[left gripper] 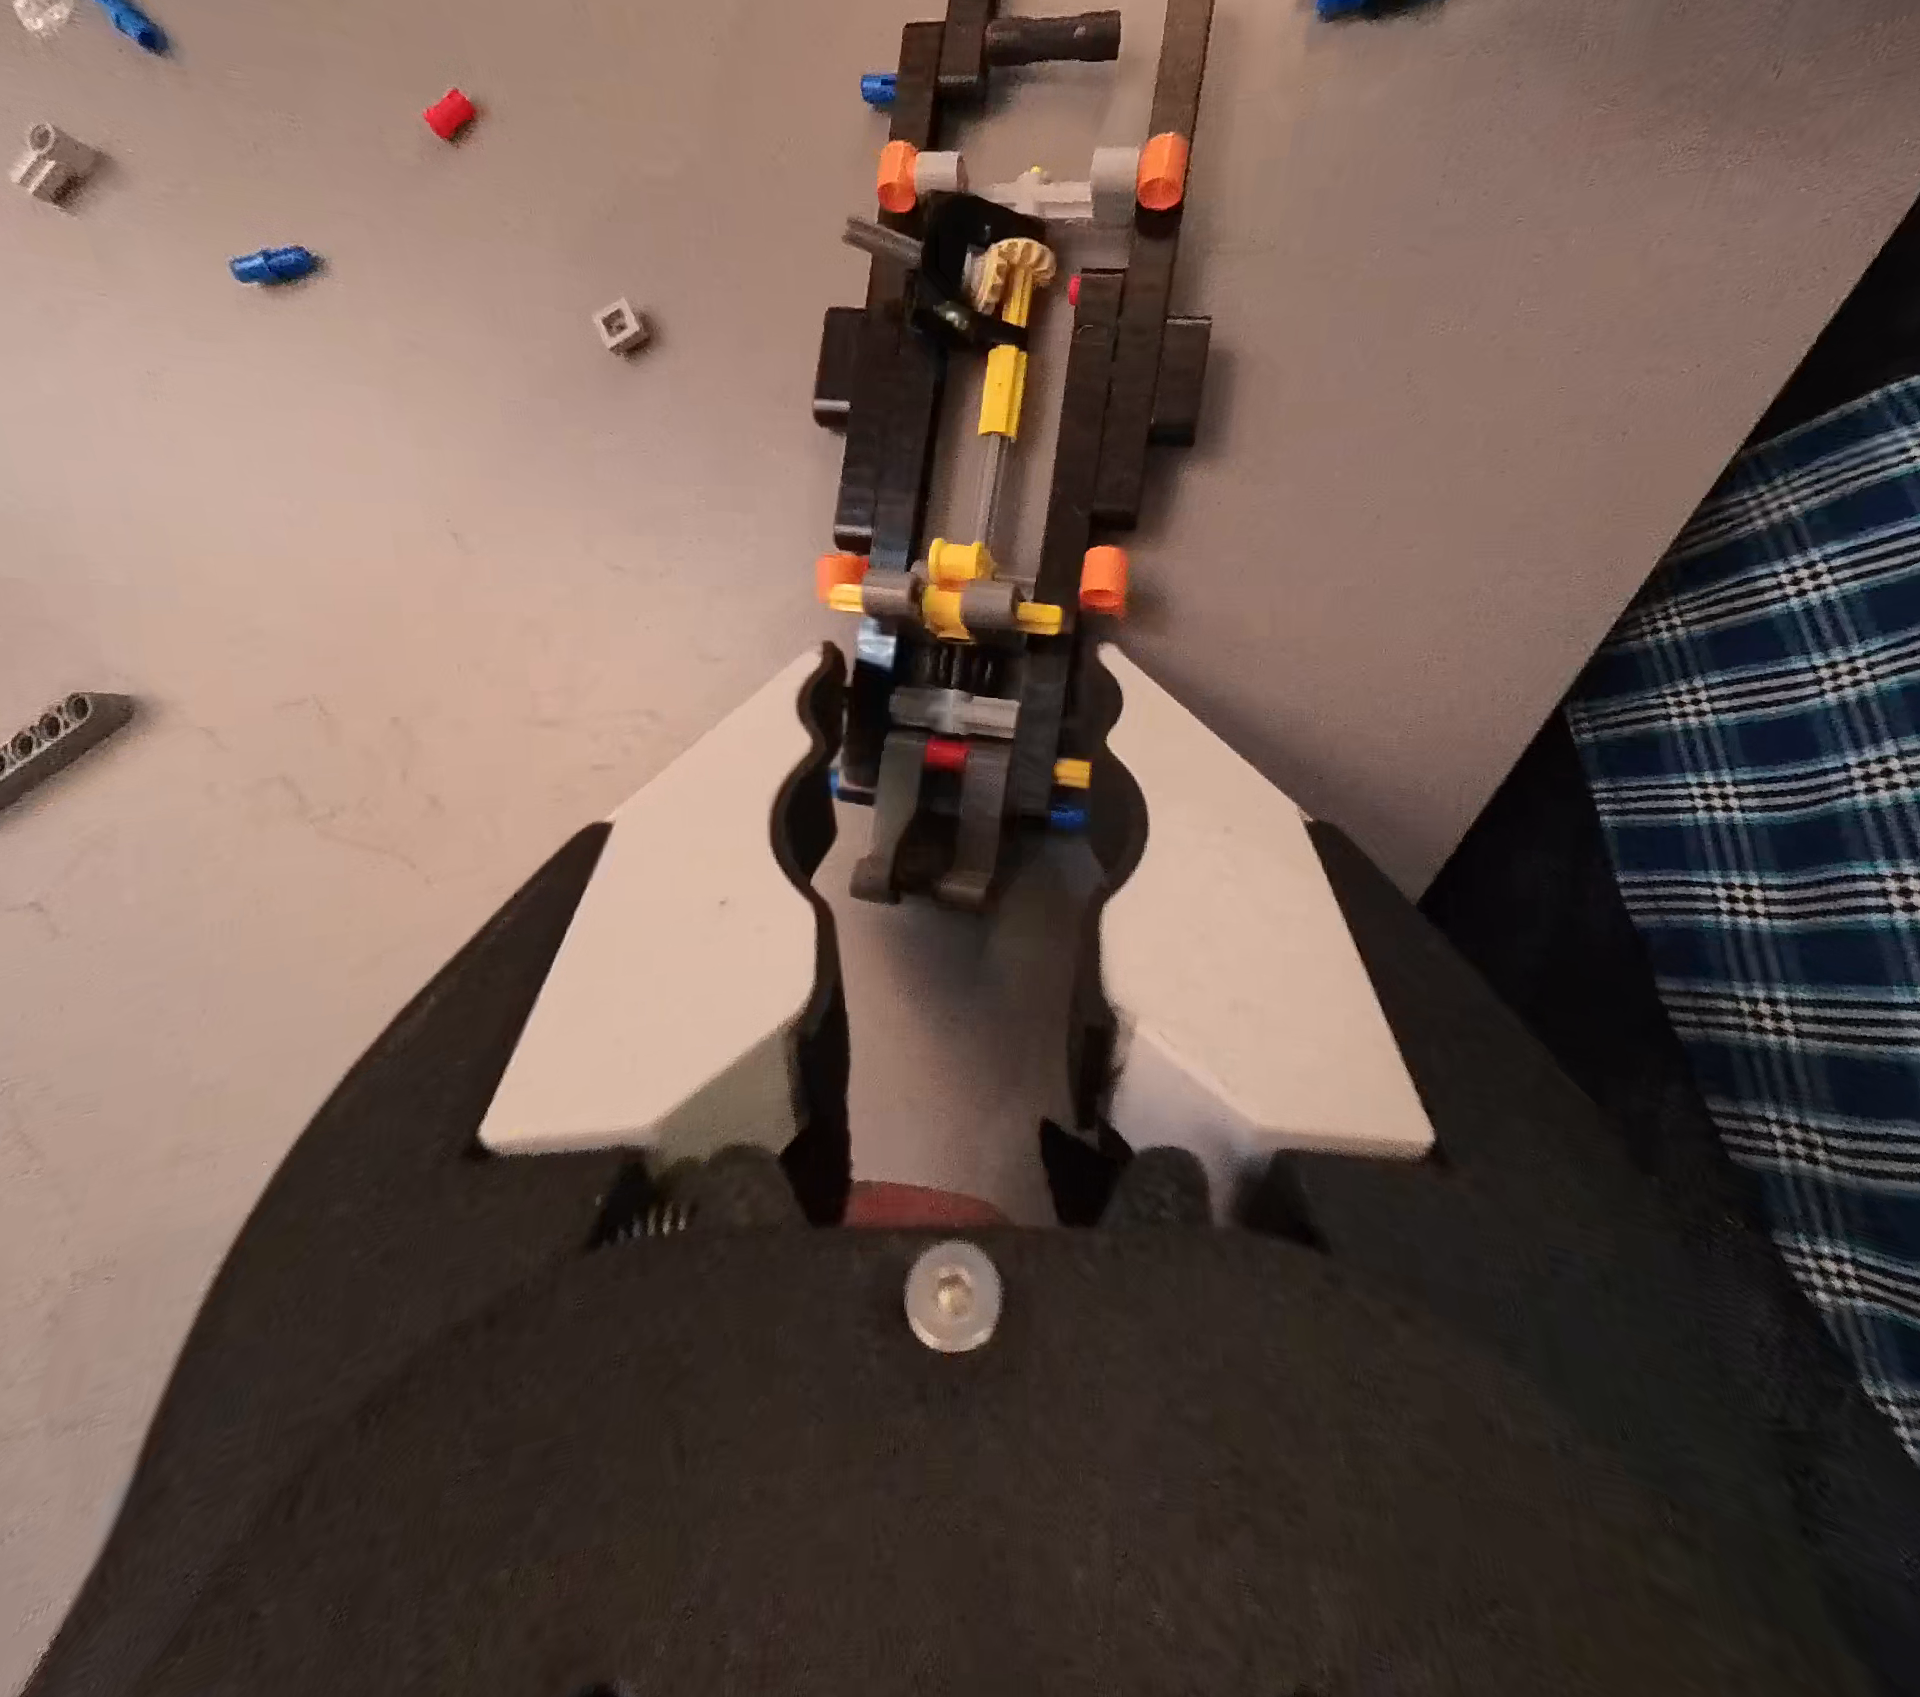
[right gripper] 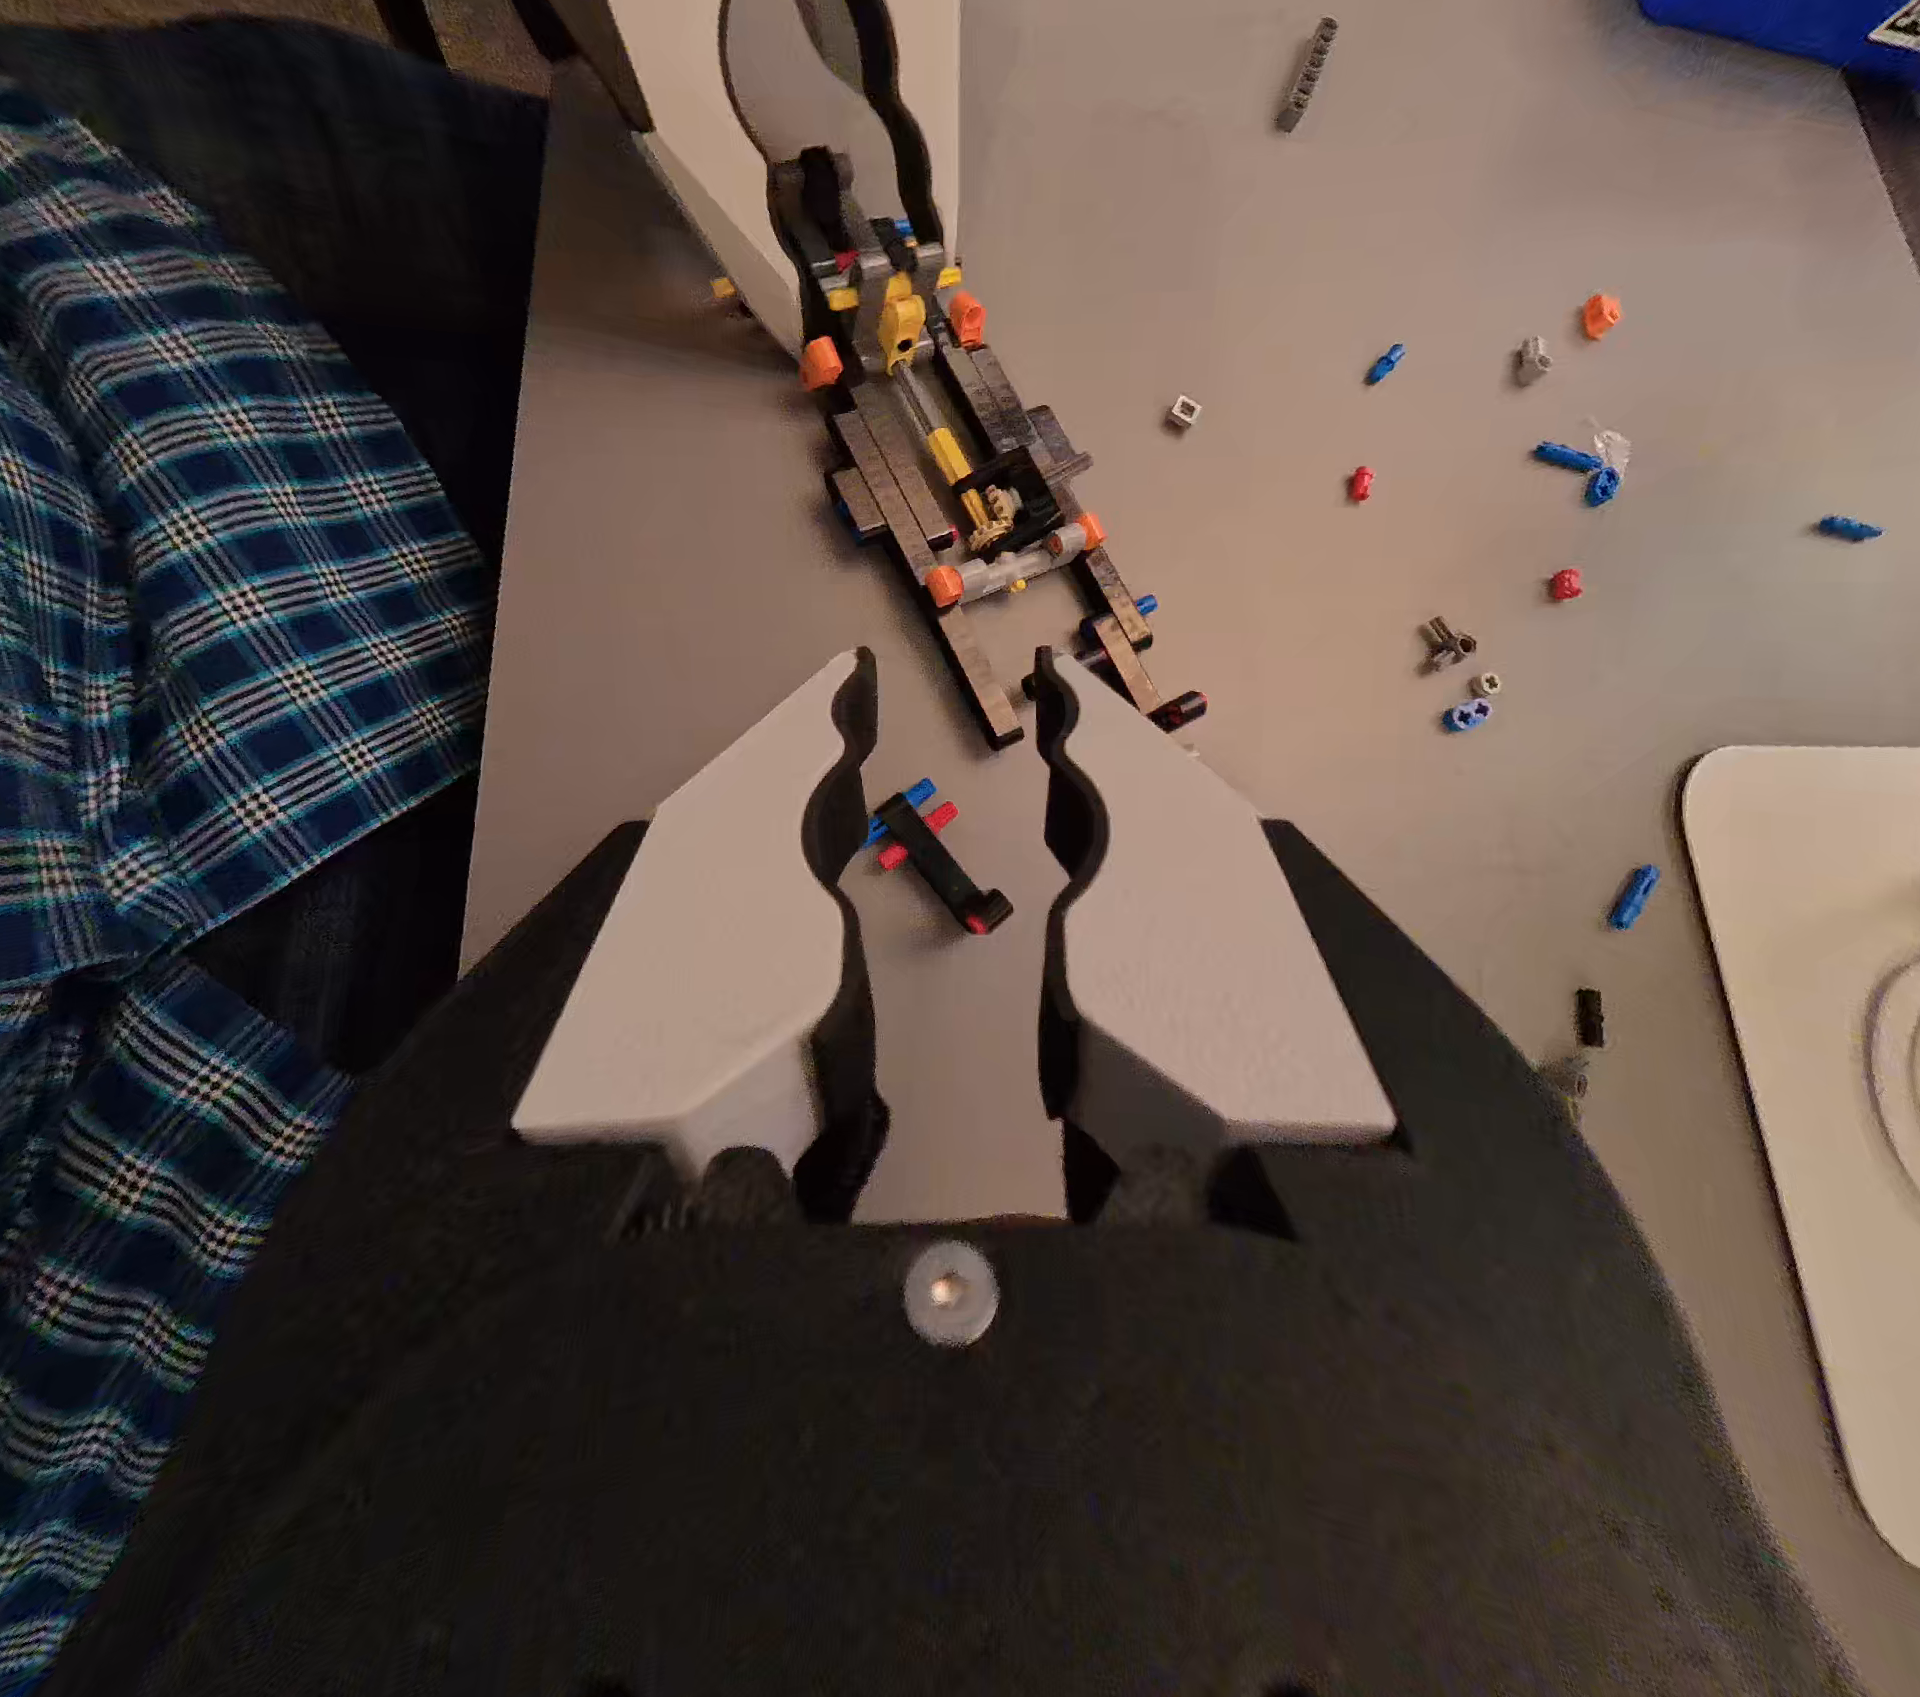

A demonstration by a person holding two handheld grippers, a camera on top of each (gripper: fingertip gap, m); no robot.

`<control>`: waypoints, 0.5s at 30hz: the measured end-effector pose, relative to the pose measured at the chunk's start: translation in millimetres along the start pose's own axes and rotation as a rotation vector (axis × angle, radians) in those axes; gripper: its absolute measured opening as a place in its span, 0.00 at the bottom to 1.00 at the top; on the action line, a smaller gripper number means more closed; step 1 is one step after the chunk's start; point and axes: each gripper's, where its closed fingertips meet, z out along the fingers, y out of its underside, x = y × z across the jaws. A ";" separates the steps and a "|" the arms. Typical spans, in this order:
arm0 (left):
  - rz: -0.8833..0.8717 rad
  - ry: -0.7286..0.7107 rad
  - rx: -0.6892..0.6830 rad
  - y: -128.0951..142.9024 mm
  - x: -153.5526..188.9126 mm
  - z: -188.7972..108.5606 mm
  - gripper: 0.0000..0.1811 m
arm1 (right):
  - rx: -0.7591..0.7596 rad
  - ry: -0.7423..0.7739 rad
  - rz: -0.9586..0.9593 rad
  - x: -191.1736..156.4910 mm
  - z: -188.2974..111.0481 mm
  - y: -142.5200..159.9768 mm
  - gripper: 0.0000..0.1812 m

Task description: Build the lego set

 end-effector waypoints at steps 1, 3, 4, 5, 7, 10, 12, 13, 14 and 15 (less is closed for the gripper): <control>-0.006 -0.002 0.002 -0.6 0.4 0.5 0.24 | -0.009 0.002 -0.014 -1.6 1.6 1.3 0.16; -0.026 0.001 0.006 -2.1 2.2 1.7 0.24 | -0.030 0.000 -0.032 -3.9 4.3 4.9 0.16; -0.030 0.006 0.002 -2.1 3.8 1.9 0.23 | -0.034 0.003 -0.036 -3.7 4.6 6.0 0.16; -0.033 0.004 -0.002 -2.3 4.8 1.8 0.23 | -0.036 0.005 -0.033 -2.8 4.3 7.0 0.16; -0.050 -0.007 -0.009 -2.7 6.3 2.0 0.22 | -0.034 0.012 -0.022 0.0 2.3 8.0 0.16; -0.100 -0.028 -0.021 -4.1 9.6 2.8 0.22 | -0.038 0.030 -0.007 6.0 -1.6 10.9 0.16; -0.156 -0.052 -0.022 -6.7 11.8 4.2 0.23 | -0.042 0.038 0.003 8.2 -3.2 13.8 0.17; -0.189 -0.072 -0.026 -7.4 12.5 4.9 0.23 | -0.045 0.041 0.006 8.9 -3.7 15.3 0.17; -0.224 -0.087 -0.029 -8.1 13.7 5.5 0.23 | -0.050 0.042 0.009 9.2 -3.9 17.1 0.17; -0.259 -0.105 -0.033 -8.4 14.3 5.8 0.23 | -0.055 0.044 0.011 9.6 -4.1 18.9 0.17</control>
